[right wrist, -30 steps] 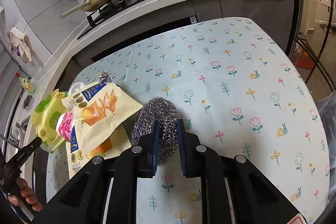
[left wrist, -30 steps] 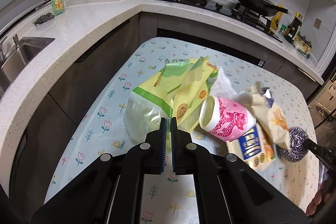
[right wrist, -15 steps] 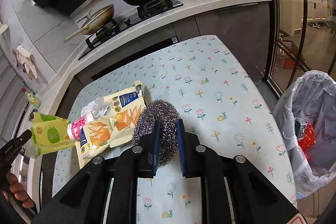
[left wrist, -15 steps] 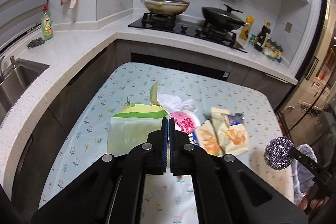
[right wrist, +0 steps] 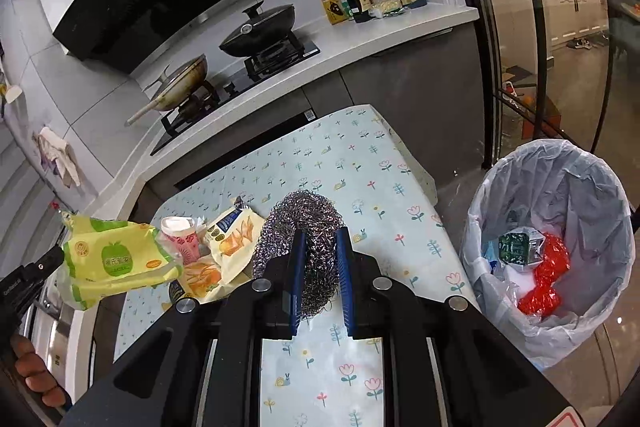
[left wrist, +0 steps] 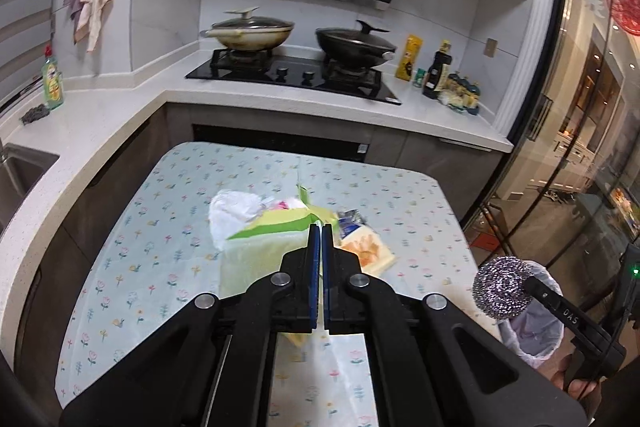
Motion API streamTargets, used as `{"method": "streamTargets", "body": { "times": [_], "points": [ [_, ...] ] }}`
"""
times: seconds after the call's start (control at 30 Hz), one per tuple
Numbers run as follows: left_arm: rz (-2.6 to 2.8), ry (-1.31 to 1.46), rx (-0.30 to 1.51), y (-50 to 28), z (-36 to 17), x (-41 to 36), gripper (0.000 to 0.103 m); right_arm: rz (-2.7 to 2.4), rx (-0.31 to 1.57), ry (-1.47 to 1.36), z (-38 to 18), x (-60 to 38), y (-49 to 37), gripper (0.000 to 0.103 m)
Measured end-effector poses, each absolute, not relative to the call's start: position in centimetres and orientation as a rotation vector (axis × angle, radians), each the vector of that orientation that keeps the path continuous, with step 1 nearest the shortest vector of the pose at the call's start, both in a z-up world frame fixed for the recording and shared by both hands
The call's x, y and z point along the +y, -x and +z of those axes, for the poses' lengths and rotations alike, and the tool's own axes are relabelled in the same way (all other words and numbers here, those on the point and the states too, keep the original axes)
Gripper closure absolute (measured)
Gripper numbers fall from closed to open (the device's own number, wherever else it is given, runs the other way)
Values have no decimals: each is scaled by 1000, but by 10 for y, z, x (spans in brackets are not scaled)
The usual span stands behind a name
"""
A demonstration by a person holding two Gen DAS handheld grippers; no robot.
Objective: Collect trash
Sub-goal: 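Carry the steel wool and tissue pack to the bin and release both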
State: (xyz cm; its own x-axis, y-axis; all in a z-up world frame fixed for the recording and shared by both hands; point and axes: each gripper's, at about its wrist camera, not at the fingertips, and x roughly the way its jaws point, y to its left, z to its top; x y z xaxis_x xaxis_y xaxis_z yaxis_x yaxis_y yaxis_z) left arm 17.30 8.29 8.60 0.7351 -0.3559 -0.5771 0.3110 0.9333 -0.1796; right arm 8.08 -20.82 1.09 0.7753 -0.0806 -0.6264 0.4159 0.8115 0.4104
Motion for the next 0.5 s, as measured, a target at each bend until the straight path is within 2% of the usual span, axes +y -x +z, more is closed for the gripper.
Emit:
{"method": "streamTargets", "body": {
  "times": [0.5],
  "points": [
    [-572, -16, 638, -132, 101, -39, 103, -372, 571, -625, 16, -275, -19, 88]
  ]
}}
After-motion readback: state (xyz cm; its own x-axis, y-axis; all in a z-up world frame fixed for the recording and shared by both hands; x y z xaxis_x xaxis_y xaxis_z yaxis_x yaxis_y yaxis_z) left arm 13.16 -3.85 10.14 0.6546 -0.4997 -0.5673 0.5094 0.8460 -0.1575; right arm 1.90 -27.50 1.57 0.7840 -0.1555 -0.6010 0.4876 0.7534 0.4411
